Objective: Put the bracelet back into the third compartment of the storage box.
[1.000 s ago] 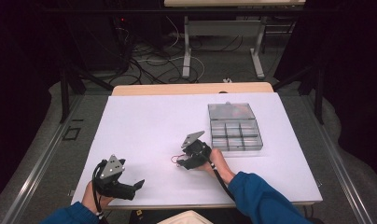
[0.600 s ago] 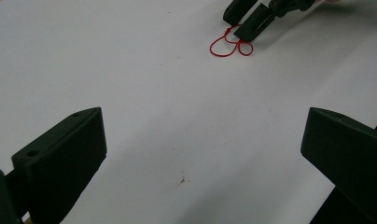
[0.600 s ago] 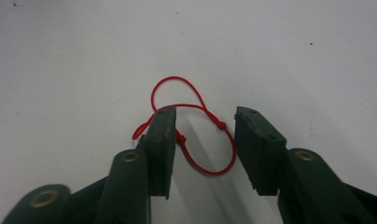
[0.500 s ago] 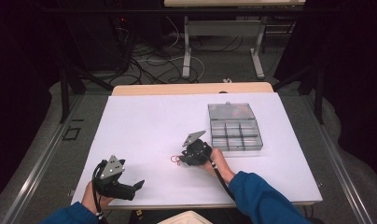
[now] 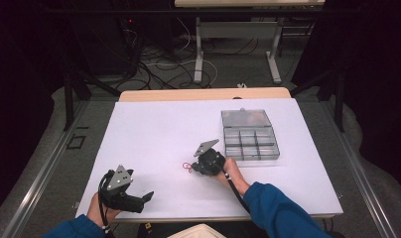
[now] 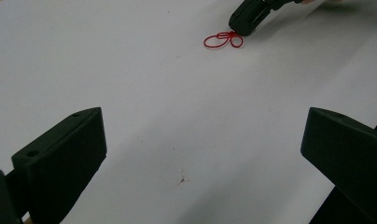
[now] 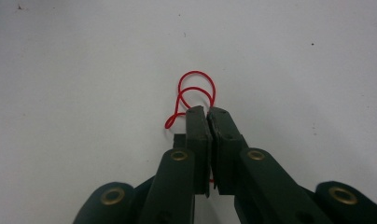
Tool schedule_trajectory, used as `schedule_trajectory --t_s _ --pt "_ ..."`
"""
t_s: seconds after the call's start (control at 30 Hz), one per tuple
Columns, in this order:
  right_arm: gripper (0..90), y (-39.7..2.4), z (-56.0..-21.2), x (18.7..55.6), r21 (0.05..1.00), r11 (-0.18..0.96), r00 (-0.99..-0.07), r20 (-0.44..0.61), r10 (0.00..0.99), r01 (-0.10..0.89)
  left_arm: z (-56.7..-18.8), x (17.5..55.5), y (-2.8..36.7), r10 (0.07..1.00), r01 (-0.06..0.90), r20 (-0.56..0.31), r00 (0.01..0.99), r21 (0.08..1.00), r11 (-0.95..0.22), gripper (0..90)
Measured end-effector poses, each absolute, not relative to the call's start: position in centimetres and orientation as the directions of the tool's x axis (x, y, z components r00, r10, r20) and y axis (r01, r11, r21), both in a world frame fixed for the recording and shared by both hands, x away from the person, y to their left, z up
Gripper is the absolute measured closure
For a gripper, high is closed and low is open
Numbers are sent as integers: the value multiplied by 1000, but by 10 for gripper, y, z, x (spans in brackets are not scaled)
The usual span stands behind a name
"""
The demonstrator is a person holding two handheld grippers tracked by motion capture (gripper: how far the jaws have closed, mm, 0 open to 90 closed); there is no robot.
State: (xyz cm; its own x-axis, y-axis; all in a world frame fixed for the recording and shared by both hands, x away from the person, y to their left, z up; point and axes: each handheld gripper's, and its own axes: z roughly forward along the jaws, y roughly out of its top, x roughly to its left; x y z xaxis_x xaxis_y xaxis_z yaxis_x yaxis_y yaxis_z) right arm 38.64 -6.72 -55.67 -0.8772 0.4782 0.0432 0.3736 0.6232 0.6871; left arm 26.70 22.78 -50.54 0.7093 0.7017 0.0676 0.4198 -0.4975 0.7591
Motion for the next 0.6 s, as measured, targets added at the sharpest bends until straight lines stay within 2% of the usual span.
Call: schedule_trajectory --t_s 0.23,0.6 --pt "876 -70 -551 385 703 624 -886 18 464 342 -505 267 228 699 423 68 712 754 -503 2" --pt "876 -76 -540 379 704 616 -875 17 484 355 -505 266 228 702 418 71 708 760 -498 2"
